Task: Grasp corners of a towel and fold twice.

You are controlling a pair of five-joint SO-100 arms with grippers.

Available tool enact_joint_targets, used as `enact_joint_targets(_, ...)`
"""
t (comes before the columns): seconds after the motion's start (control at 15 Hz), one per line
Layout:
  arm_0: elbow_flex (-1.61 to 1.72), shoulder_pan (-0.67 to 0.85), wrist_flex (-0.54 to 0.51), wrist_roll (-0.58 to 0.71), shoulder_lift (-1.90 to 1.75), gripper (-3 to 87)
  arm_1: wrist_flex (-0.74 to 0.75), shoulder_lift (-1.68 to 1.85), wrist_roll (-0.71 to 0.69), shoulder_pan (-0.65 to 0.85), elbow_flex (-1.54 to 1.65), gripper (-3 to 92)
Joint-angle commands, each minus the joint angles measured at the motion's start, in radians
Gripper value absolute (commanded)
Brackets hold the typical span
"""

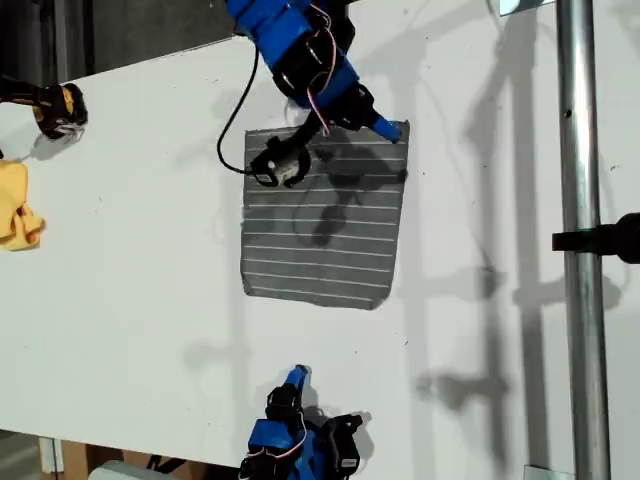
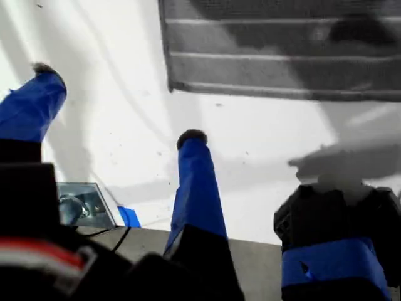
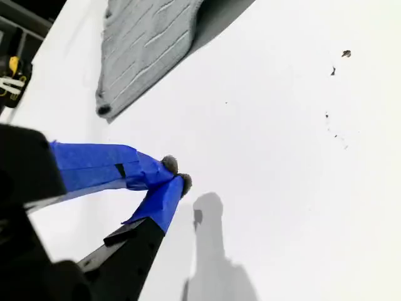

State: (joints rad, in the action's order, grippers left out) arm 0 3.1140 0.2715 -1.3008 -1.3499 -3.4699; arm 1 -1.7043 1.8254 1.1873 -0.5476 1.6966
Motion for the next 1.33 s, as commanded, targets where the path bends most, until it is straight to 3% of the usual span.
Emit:
enact_joint_targets(0.0, -0.005, -0.017, -0.002, 0.002, -0.005, -2.3, 0.132, -0.025, 0.011, 0.005, 0.092, 37.1)
enact_joint_targets(0.47, -0.006, -0.017, -0.002, 0.003, -0.005, -2.3, 0.442, -0.095, 0.118, -0.114, 0.348, 35.3)
enact_joint_targets(0.73, -0.006, -0.017, -0.002, 0.000, -0.005, -2.3, 0.566, -0.169, 0.143, -0.109, 0.437, 33.5)
enact_joint_targets(1.27, -0.006, -0.018, -0.003, -0.006, -0.005, -2.3, 0.623, -0.184, 0.127, -0.028, 0.488, 27.2)
